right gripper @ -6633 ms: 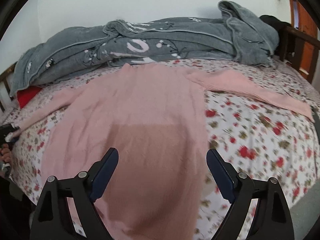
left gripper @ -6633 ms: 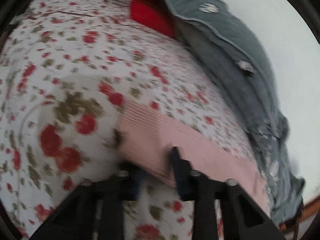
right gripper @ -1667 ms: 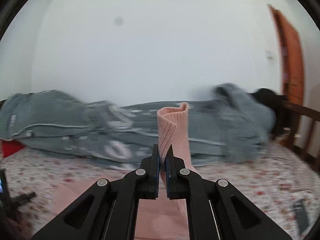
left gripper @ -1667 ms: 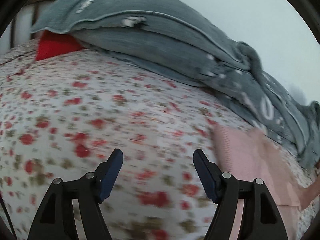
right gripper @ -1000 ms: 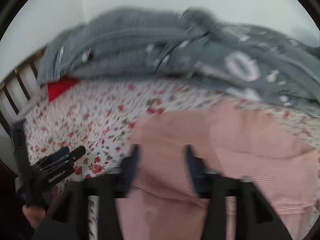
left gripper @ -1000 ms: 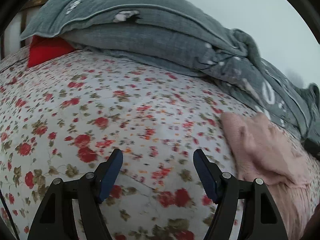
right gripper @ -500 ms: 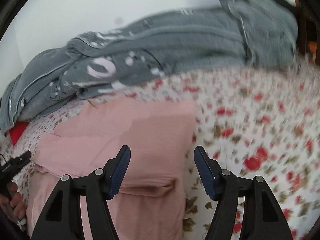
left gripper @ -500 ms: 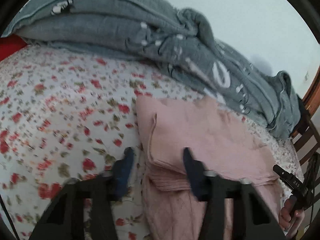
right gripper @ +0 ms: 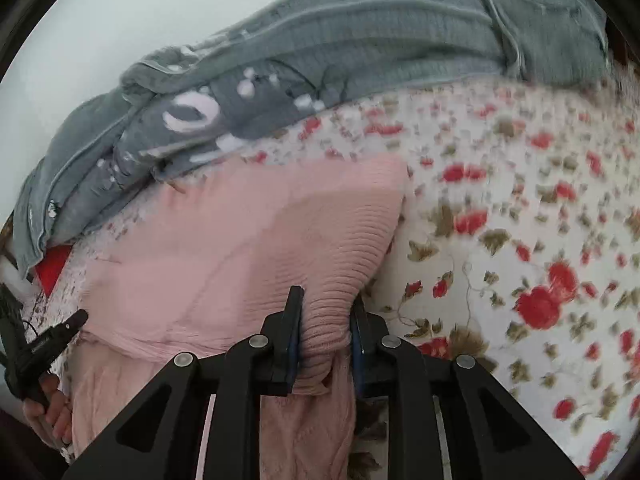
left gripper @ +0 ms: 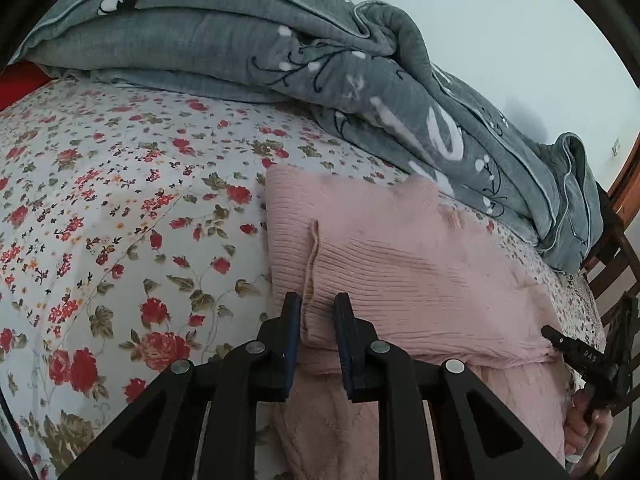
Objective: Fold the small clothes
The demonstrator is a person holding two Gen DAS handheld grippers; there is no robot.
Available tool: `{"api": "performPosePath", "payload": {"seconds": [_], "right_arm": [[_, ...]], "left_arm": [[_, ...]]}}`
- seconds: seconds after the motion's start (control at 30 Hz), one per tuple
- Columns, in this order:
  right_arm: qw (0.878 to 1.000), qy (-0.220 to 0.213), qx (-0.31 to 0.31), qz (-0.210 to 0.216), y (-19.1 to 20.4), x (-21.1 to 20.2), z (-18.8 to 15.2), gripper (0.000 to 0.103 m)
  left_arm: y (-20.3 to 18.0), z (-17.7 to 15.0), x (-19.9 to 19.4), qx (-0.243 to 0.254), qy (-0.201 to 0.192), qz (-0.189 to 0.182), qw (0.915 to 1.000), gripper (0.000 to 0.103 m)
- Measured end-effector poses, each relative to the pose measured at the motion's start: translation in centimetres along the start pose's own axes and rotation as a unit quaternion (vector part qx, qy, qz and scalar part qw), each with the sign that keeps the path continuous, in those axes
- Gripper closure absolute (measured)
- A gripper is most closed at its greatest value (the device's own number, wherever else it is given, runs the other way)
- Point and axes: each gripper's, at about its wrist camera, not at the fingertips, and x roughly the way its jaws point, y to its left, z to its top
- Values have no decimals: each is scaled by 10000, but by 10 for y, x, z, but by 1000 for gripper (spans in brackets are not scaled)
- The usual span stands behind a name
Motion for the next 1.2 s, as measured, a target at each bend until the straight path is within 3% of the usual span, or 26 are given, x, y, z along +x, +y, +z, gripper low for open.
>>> {"api": "performPosePath", "payload": {"seconds": [0.03, 0.1, 0.13, 0.33, 0.67, 1.2], "right_arm": [[10000, -53, 10, 44, 0, -3, 0, 80], [10000, -70, 24, 38, -1, -4, -2, 76], [10000, -52, 15, 54, -1, -4, -2, 75], [9996, -102, -245, -123, 10, -5, -5, 65], [9995, -203, -241, -97, 8, -12, -14, 65], [9990, -189, -388, -146, 10, -15, -16, 62]], "left_arm": [[1, -1, 0, -6, -5, -23, 10000, 80], [4, -3, 1, -24, 25, 105, 9999, 61], [6, -3, 3, -55, 96, 90, 9999, 58], [12, -4, 2, -191, 20, -124, 9997, 57], [4, -6, 0, 53, -23, 100, 9999, 56], [4, -7, -1, 52, -51, 43, 10000, 56]]}}
